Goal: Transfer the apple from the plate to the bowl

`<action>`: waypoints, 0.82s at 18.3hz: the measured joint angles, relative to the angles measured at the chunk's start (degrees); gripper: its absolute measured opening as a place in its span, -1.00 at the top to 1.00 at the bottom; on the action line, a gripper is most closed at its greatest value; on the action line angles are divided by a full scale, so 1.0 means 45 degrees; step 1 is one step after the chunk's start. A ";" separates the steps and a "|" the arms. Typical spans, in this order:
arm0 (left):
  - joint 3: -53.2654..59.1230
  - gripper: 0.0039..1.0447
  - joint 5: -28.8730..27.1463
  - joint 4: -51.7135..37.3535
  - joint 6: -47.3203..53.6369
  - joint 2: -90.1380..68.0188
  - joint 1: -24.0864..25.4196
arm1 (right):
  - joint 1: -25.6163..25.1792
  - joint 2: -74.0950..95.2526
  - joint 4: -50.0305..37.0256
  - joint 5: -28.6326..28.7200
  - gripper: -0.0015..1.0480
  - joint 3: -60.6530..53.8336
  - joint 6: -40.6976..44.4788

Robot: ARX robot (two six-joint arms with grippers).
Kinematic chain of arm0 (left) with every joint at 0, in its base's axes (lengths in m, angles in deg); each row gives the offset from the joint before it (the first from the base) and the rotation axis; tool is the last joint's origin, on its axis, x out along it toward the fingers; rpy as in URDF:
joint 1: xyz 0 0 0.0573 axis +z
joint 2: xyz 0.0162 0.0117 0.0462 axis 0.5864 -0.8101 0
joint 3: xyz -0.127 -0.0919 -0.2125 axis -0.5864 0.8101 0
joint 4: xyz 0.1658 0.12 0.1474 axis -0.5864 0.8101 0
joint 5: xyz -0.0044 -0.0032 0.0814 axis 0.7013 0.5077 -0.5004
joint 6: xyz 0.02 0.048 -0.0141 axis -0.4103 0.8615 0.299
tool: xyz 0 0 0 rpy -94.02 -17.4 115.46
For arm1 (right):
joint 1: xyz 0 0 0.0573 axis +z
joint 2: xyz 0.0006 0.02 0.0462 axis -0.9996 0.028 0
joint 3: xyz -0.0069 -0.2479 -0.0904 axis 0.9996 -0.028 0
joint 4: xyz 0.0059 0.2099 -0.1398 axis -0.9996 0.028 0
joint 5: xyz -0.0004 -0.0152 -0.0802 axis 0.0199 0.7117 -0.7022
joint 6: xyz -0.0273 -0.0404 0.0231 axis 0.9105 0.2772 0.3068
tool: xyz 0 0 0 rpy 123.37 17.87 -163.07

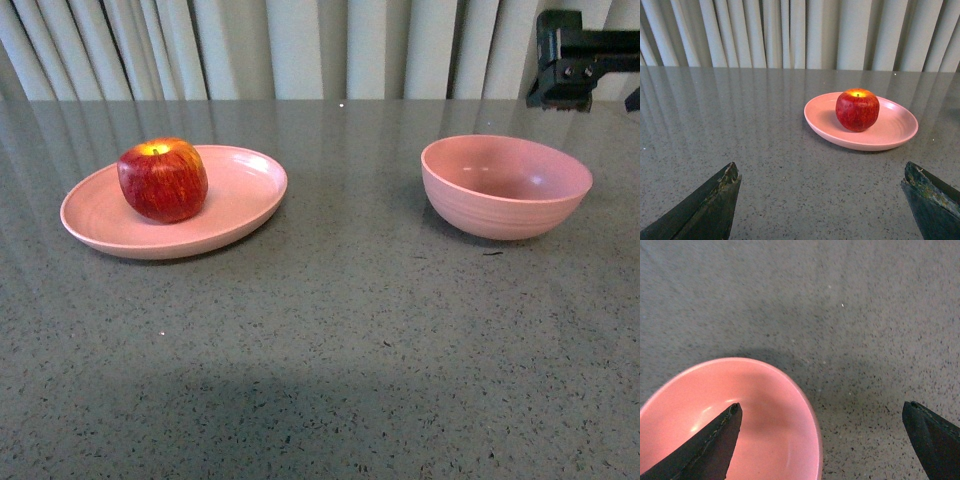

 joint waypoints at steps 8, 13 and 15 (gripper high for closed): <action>0.0000 -0.88 -0.0005 0.0005 0.0000 0.0000 0.0000 | -0.0253 0.0908 0.0423 -0.0311 -0.87 -0.0015 -0.0923; 0.0000 -0.88 -0.0005 0.0005 0.0000 0.0000 0.0000 | 0.0117 0.1205 0.0199 -0.0622 -0.87 -0.0427 -0.0913; 0.0000 -0.88 -0.0005 0.0005 0.0000 0.0000 0.0000 | 0.0131 0.1209 0.0175 -0.0641 -0.87 -0.0457 -0.0913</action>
